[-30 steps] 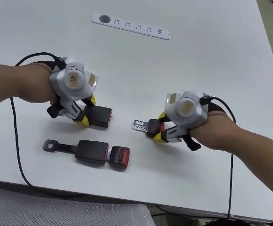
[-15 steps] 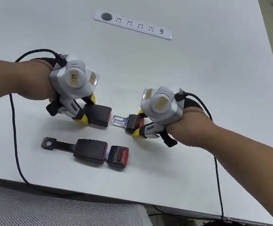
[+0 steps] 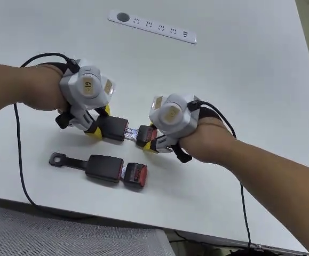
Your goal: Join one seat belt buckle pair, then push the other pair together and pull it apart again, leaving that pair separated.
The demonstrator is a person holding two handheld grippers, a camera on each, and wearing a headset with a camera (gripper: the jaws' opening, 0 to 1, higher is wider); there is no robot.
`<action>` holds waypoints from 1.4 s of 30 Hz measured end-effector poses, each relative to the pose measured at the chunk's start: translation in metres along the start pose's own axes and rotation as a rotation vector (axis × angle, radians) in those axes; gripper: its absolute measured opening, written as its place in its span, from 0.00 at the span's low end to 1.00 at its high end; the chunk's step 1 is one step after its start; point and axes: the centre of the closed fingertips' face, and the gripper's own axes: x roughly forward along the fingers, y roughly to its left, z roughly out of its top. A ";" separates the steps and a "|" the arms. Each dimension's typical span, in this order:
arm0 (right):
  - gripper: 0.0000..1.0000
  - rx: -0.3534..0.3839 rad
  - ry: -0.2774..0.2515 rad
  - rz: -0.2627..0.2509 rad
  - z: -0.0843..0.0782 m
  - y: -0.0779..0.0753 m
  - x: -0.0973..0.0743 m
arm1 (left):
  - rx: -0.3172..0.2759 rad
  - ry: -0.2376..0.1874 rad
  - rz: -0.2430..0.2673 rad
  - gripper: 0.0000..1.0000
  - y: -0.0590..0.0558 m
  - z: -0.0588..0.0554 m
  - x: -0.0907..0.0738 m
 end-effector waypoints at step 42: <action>0.30 0.019 0.003 0.008 0.014 0.000 0.008 | 0.018 -0.023 -0.006 0.31 -0.002 0.001 0.000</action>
